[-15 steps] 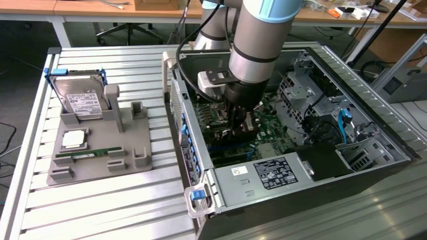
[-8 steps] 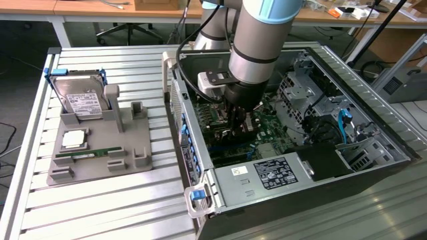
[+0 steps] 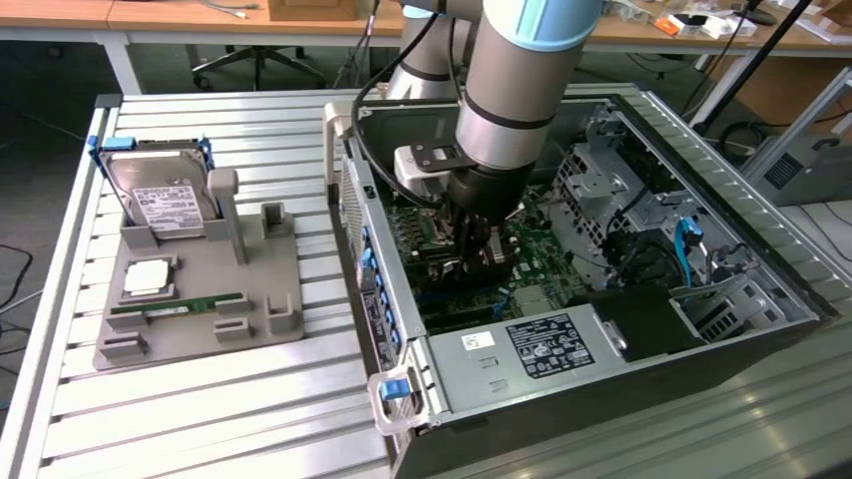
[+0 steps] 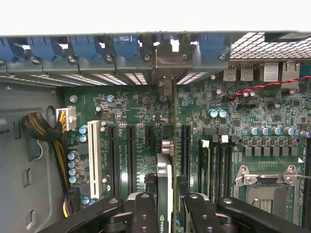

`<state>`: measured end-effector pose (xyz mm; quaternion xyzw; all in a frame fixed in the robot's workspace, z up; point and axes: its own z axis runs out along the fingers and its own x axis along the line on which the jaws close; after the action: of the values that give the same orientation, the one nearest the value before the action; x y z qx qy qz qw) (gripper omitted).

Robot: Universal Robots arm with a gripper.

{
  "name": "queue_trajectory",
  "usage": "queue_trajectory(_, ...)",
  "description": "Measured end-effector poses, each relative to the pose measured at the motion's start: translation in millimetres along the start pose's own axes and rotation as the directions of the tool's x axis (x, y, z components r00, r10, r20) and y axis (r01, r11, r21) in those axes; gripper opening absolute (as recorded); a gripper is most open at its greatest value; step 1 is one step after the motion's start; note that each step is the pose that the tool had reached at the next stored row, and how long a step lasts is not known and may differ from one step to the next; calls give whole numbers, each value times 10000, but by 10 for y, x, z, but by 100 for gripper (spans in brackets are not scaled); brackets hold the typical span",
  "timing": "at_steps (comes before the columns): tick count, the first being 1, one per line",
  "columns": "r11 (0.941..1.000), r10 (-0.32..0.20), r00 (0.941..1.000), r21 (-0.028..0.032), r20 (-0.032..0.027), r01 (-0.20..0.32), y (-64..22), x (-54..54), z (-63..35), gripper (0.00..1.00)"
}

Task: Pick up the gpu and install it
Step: 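Insert the gpu into the slot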

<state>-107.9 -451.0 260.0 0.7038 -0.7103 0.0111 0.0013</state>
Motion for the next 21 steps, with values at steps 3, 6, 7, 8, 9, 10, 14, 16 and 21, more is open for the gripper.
queue_trajectory(3,10000,0,10000,1,2,0,0,0,1,27)
queue_trajectory(6,10000,1,10000,1,2,-1,0,0,1,27)
queue_trajectory(7,10000,0,10000,1,2,0,0,0,1,27)
queue_trajectory(8,10000,0,10000,1,2,0,0,0,1,27)
queue_trajectory(9,10000,0,10000,1,1,0,0,0,1,27)
queue_trajectory(10,10000,0,10000,1,2,0,0,0,1,27)
queue_trajectory(14,10000,3,10000,2,4,-3,1,0,2,28)
queue_trajectory(16,10000,0,10000,2,3,0,0,0,1,40)
queue_trajectory(21,10000,0,10000,0,-3,0,0,0,-8,46)
